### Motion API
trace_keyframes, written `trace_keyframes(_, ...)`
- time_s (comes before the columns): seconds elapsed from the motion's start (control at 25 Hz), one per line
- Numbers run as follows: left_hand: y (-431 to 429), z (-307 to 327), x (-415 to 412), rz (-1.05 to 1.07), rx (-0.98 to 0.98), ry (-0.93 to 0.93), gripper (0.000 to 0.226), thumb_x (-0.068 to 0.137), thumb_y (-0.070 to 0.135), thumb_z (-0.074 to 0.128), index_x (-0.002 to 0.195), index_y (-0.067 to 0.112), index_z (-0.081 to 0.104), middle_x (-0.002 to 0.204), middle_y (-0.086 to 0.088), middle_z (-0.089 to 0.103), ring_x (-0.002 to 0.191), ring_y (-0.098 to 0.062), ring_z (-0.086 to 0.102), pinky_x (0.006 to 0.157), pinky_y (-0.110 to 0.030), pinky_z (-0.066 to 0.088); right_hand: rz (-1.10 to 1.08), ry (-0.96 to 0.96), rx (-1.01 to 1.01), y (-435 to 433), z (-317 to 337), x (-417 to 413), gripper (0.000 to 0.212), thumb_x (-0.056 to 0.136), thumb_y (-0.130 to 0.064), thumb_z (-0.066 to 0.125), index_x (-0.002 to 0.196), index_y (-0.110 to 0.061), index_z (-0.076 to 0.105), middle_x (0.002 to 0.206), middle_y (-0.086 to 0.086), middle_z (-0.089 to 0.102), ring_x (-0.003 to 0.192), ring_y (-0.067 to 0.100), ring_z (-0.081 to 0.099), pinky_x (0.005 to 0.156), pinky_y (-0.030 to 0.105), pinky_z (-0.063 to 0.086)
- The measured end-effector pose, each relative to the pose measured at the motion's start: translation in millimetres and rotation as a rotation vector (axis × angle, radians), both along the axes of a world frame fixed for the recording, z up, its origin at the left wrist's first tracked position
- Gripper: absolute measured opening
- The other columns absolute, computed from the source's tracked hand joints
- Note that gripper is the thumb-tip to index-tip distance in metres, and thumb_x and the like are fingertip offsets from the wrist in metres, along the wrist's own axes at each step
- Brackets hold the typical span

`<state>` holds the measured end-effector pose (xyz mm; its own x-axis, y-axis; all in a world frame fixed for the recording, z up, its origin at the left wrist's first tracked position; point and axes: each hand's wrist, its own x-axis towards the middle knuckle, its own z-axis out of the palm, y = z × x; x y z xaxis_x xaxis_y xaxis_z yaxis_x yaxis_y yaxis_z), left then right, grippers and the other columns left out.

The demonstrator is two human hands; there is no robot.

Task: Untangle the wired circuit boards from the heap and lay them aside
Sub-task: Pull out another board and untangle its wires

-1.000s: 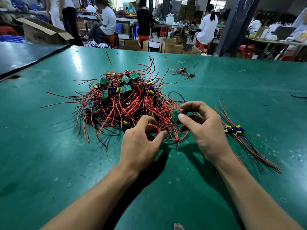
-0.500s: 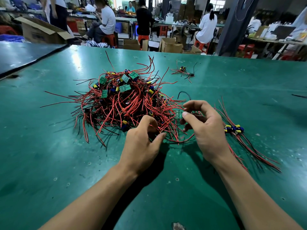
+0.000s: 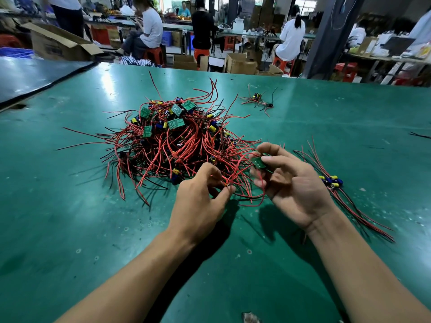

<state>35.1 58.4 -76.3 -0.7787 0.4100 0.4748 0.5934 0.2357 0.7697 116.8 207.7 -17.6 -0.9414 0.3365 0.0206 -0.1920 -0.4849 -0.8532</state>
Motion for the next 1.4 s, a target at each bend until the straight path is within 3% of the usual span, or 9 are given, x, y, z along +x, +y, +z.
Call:
trace_keyframes(0.28, -3, 0, -2, 0.09, -0.111, -0.009, 0.02, 0.079, 0.033, 0.077, 0.086, 0.024, 0.06, 0.076, 0.011, 0.066, 0.072, -0.014, 0.063, 0.069, -0.035, 0.051, -0.082, 0.162, -0.259, 16, 9, 6, 0.017, 0.081, -0.006, 0.051, 0.091, -0.012, 0.064, 0.087, 0.006, 0.063, 0.057, 0.011, 0.051, 0.051, 0.018, 0.045)
trace_keyframes(0.48, -5, 2, -3, 0.173, -0.241, 0.202, 0.019, 0.079, 0.041, 0.076, 0.084, 0.024, 0.069, 0.074, 0.007, 0.061, 0.081, -0.02, 0.053, 0.071, -0.035, 0.044, -0.036, 0.1, -0.139, 15, 7, 7, 0.021, 0.082, -0.007, 0.054, 0.098, -0.013, 0.065, 0.088, 0.005, 0.067, 0.059, 0.013, 0.056, 0.053, 0.021, 0.049)
trace_keyframes(0.6, -6, 7, -1, 0.121, -0.106, 0.207, 0.01, 0.08, 0.022, 0.075, 0.088, 0.018, 0.071, 0.079, 0.006, 0.061, 0.076, -0.013, 0.055, 0.071, -0.032, 0.048, 0.029, 0.078, -0.107, 14, 3, 7, 0.025, 0.078, -0.008, 0.061, 0.1, -0.014, 0.072, 0.091, 0.004, 0.07, 0.062, 0.013, 0.061, 0.053, 0.021, 0.051)
trace_keyframes(0.72, -3, 14, 4, 0.042, 0.079, 0.221, 0.01, 0.082, 0.006, 0.073, 0.09, 0.012, 0.071, 0.08, 0.005, 0.065, 0.069, -0.005, 0.056, 0.066, -0.019, 0.047, 0.12, 0.069, -0.087, 14, 4, 7, 0.03, 0.07, -0.012, 0.071, 0.099, -0.015, 0.078, 0.094, 0.005, 0.071, 0.063, 0.013, 0.063, 0.054, 0.021, 0.054)
trace_keyframes(0.88, 0, 19, 13, -0.119, 0.185, 0.211, 0.006, 0.087, 0.011, 0.069, 0.09, 0.008, 0.073, 0.079, 0.005, 0.068, 0.069, -0.004, 0.061, 0.066, -0.021, 0.049, 0.169, 0.019, -0.026, 14, 3, 7, 0.034, 0.066, -0.015, 0.074, 0.1, -0.019, 0.078, 0.093, 0.004, 0.072, 0.059, 0.009, 0.058, 0.048, 0.017, 0.047)
trace_keyframes(0.96, 2, 21, 20, -0.189, 0.232, 0.081, 0.01, 0.091, 0.015, 0.065, 0.091, 0.008, 0.072, 0.076, 0.002, 0.07, 0.068, -0.009, 0.064, 0.065, -0.026, 0.052, 0.168, -0.001, -0.004, 13, 3, 7, 0.033, 0.066, -0.014, 0.073, 0.098, -0.02, 0.079, 0.089, 0.002, 0.072, 0.052, 0.007, 0.053, 0.042, 0.015, 0.043)
trace_keyframes(1.08, 4, 28, 24, -0.345, 0.337, -0.28, 0.017, 0.097, 0.018, 0.059, 0.087, 0.009, 0.07, 0.07, -0.009, 0.071, 0.064, -0.014, 0.067, 0.066, -0.024, 0.052, 0.18, -0.013, 0.003, 11, 1, 7, 0.031, 0.068, -0.008, 0.069, 0.096, -0.02, 0.079, 0.087, 0.002, 0.07, 0.045, 0.005, 0.048, 0.041, 0.012, 0.04)
trace_keyframes(1.2, 2, 34, 21, -0.518, 0.347, -0.635, 0.029, 0.09, 0.033, 0.061, 0.08, 0.007, 0.067, 0.061, -0.012, 0.068, 0.054, -0.027, 0.064, 0.062, -0.036, 0.051, 0.204, -0.013, 0.0, 10, 0, 7, 0.033, 0.071, -0.004, 0.068, 0.098, -0.02, 0.079, 0.088, 0.002, 0.07, 0.043, 0.001, 0.045, 0.039, 0.009, 0.036)
trace_keyframes(1.4, 1, 37, 18, -0.687, 0.305, -0.948, 0.044, 0.078, 0.043, 0.067, 0.099, 0.006, 0.064, 0.074, -0.011, 0.07, 0.054, -0.023, 0.066, 0.061, -0.031, 0.051, 0.204, -0.039, 0.088, 4, -3, 4, 0.038, 0.075, 0.001, 0.064, 0.103, -0.021, 0.077, 0.085, -0.001, 0.063, 0.054, 0.005, 0.055, 0.048, 0.016, 0.019)
